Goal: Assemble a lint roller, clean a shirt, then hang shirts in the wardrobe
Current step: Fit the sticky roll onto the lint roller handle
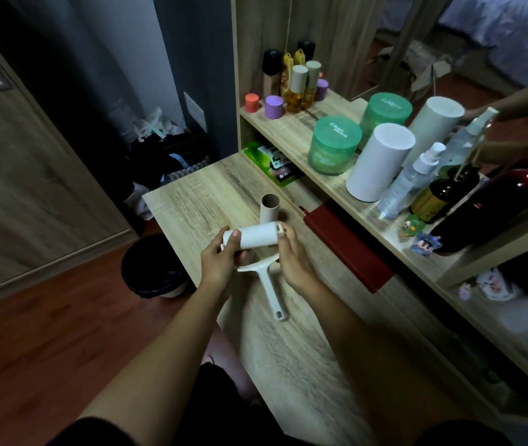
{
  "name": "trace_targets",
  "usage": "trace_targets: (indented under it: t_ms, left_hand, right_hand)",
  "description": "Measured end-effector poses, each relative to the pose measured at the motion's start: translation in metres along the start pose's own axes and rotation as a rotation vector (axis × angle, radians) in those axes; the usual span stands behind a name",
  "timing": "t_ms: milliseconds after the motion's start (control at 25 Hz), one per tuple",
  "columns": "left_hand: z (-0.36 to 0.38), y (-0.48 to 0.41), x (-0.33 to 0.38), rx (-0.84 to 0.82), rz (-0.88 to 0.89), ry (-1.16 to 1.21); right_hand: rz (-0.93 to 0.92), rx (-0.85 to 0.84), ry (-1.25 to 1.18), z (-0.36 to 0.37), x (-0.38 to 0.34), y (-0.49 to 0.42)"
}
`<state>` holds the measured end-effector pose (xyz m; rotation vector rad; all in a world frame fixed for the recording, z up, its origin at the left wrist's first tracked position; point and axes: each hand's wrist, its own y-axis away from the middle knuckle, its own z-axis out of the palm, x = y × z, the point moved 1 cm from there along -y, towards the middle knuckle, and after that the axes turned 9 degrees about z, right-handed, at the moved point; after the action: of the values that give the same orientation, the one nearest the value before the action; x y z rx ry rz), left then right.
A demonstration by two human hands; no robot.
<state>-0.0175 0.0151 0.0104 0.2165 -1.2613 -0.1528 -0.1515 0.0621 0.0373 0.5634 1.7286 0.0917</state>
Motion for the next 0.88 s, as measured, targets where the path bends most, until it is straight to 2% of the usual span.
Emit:
trace_targets:
  t_ms: [120, 280, 400, 600, 720, 840, 880]
  left_hand:
    - [0.003, 0.004, -0.009, 0.038, -0.059, 0.066]
    - [-0.003, -0.007, -0.021, 0.065, -0.089, 0.022]
    - [-0.012, -0.014, -0.032, 0.059, -0.089, -0.016]
    - [-0.024, -0.015, -0.043, 0.264, -0.117, 0.114]
    - [-0.03, -0.016, -0.039, 0.297, -0.115, 0.103]
    - [-0.032, -0.017, -0.037, 0.294, -0.111, 0.102]
    - [-0.033, -0.016, -0.036, 0.292, -0.114, 0.107]
  right_hand:
    - [-0.022, 0.029, -0.017, 0.003, 0.013, -0.006]
    - [0.013, 0.085, 0.116, -0.004, 0.027, -0.011]
    - [0.014, 0.054, 0.218, -0.006, 0.036, -0.017]
    - [0.014, 0.052, 0.389, -0.014, 0.044, -0.027]
    - [0.12, 0.083, 0.531, -0.021, 0.048, -0.033]
    - [0.263, 0.06, 0.551, -0.02, 0.047, -0.036]
    - [0.244, 0.057, 0.592, -0.02, 0.047, -0.035]
